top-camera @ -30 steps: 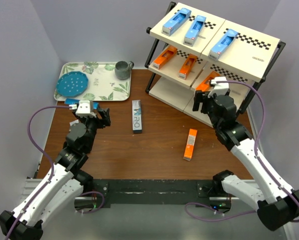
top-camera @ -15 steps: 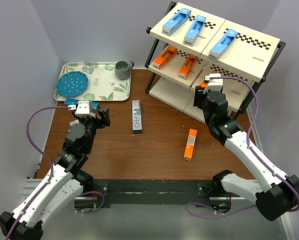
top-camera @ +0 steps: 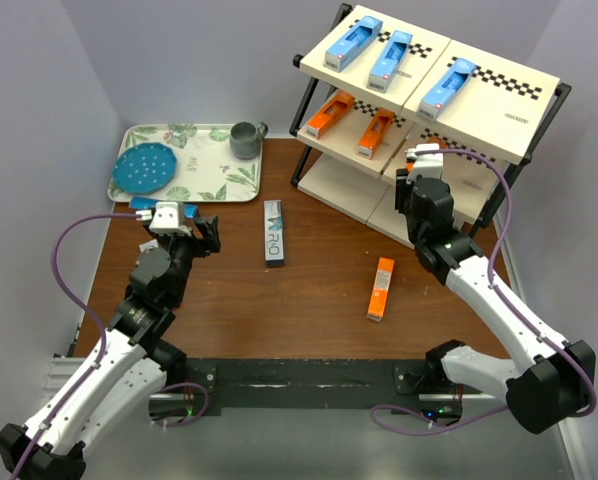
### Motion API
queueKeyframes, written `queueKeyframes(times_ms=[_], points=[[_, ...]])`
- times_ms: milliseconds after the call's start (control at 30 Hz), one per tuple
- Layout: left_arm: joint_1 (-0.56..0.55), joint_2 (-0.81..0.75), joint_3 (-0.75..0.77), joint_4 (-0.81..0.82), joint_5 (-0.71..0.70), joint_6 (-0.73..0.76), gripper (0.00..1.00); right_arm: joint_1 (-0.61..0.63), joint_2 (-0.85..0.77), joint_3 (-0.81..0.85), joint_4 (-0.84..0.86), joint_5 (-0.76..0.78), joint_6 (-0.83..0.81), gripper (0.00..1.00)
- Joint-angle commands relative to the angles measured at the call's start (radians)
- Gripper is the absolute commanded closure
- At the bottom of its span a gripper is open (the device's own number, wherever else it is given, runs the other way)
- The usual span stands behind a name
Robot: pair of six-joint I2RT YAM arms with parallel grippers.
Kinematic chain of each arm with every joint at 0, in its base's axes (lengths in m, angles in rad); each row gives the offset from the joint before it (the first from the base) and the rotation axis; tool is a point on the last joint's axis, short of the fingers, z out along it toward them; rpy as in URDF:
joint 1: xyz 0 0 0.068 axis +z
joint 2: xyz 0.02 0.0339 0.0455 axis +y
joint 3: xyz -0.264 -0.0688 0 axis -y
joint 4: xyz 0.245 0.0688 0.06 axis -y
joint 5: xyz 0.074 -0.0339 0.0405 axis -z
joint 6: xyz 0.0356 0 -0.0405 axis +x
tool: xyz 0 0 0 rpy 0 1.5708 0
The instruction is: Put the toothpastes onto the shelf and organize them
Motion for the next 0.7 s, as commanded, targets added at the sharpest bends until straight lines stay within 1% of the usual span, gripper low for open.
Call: queueKeyframes(times_ms=[0,233,400,433,500,600,667], points=[[-0.003,-0.009,0.001,0.041,0.000,0.012,0.25,-0.031,0.007,0.024,0.065,-0.026,-0.023,0.58],[-0.005,-0.006,-0.001,0.041,0.002,0.012,0.25,-0.073,0.013,0.022,0.077,-0.073,-0.040,0.59],[-0.005,-0.003,-0.001,0.043,0.003,0.012,0.25,-0.083,-0.002,0.021,0.063,-0.102,-0.059,0.59],[-0.005,-0.003,0.001,0.043,0.003,0.012,0.25,-0.083,-0.007,0.021,0.053,-0.127,-0.059,0.59],[-0.005,0.000,-0.001,0.043,0.005,0.012,0.25,-0.083,-0.022,0.025,0.046,-0.145,-0.056,0.55],[-0.005,0.002,-0.002,0.044,0.009,0.012,0.25,-0.083,-0.051,0.044,-0.006,-0.171,-0.037,0.48],[-0.003,0.003,-0.002,0.046,0.011,0.012,0.25,-0.083,-0.073,0.054,-0.035,-0.205,-0.031,0.46]])
